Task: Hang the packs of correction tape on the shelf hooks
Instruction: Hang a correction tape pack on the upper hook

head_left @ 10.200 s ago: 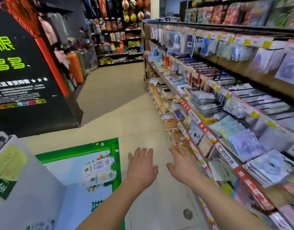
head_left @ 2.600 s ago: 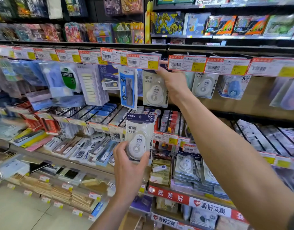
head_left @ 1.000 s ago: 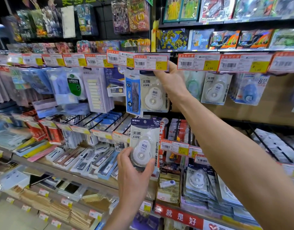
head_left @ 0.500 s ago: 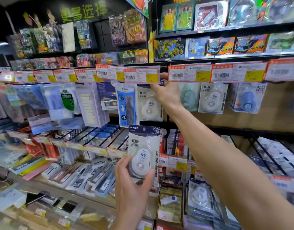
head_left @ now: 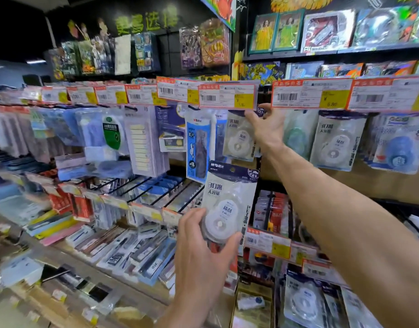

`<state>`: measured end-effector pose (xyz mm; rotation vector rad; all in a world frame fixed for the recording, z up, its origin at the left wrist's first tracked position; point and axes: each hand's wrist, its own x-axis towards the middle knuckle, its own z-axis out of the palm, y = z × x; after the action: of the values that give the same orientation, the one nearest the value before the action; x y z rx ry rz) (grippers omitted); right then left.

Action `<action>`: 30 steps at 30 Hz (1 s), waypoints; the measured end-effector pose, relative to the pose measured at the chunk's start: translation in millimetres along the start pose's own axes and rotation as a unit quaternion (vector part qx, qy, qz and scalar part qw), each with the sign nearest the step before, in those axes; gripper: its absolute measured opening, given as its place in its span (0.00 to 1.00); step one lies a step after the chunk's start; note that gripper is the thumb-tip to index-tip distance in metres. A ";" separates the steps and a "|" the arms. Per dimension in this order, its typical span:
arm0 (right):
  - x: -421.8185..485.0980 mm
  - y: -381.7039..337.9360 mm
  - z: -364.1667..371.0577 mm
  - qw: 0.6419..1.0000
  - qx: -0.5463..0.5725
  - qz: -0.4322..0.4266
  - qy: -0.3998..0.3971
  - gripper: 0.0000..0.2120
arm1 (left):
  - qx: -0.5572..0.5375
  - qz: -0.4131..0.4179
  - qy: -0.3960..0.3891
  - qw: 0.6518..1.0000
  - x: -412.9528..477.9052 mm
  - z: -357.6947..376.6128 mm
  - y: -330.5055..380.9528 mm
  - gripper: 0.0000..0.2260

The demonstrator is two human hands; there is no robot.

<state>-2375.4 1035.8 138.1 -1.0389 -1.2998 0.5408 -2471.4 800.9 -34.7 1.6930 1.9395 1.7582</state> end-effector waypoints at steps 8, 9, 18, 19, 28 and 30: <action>16.6 13.5 4.6 0.999 -0.023 -0.038 0.014 0.21 | 0.008 0.047 0.035 0.998 29.1 13.0 3.1 0.33; 15.7 14.7 2.5 0.999 -0.025 -0.042 0.013 0.23 | 0.006 0.047 0.032 0.998 31.4 15.4 4.1 0.33; -48.6 6.6 -35.9 0.996 0.031 -0.018 -0.085 0.17 | 0.014 0.027 0.029 0.999 57.2 31.1 7.2 0.31; -56.0 -0.3 -40.7 0.986 0.085 0.019 -0.143 0.20 | 0.010 0.029 0.033 0.999 59.6 33.1 7.5 0.30; -94.5 -6.4 -58.5 0.961 0.125 -0.005 -0.246 0.01 | -0.048 0.082 0.043 0.994 52.1 45.2 13.7 0.29; -92.4 -7.4 -56.1 0.966 0.124 -0.015 -0.228 0.02 | -0.050 0.071 0.039 0.995 48.7 43.7 12.8 0.31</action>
<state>-2345.7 938.7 100.5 -0.7060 -1.5959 0.9331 -2455.5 861.6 -12.3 1.7948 1.7650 1.9627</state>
